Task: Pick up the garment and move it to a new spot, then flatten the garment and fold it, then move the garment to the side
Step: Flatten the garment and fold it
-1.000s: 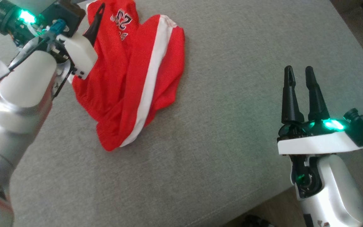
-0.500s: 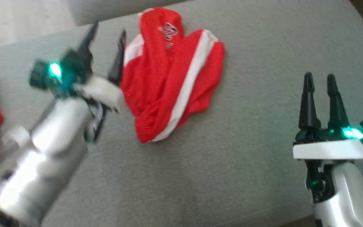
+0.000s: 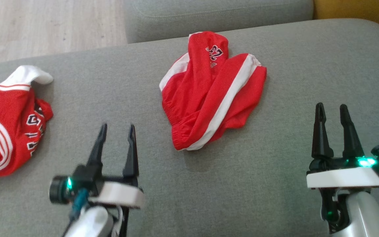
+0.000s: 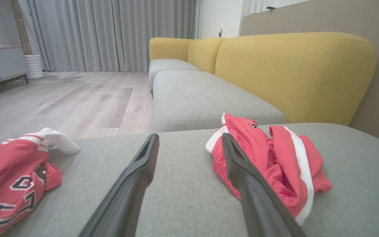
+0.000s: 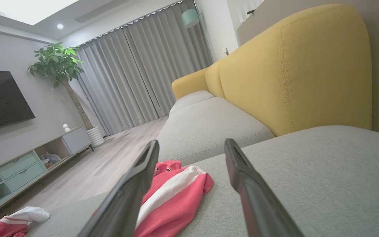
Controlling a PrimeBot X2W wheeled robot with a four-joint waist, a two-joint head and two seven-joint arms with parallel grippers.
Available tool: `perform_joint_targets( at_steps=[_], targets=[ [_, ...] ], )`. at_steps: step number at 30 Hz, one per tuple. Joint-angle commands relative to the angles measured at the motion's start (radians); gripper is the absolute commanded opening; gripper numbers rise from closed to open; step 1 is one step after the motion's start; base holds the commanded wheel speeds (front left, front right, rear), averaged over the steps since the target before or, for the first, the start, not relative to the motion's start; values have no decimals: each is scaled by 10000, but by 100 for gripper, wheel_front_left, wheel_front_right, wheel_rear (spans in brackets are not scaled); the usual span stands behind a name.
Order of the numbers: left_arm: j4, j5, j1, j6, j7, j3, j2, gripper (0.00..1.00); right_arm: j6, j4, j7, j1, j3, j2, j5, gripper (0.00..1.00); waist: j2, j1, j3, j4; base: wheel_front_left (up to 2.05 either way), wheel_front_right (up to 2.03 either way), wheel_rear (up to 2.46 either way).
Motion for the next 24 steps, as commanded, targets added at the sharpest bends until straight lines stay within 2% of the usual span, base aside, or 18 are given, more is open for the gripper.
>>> perform_joint_targets(
  at_steps=[1, 7, 16, 24],
  targets=[
    [-353, 136, -429, 58, -94, 485, 120, 100, -7, -303, -63, -219, 254, -33, -83, 100, 0, 3, -11, 44, 0, 0, 0],
    [-412, 425, -35, -338, -94, 405, -135, 100, -7, -313, -63, -219, 393, -33, -89, 100, 0, 3, 75, 54, 0, 0, 0],
    [280, 182, -200, -1322, 885, -734, -596, 100, -7, -287, -63, -351, 453, -33, -1, 100, 0, 3, 346, -269, 0, 0, 0],
    [1001, -144, -636, -1711, 1364, -904, -900, 100, -7, -303, -63, -572, 570, -33, 63, 100, 0, 3, 716, -690, 0, 0, 0]
  ],
)
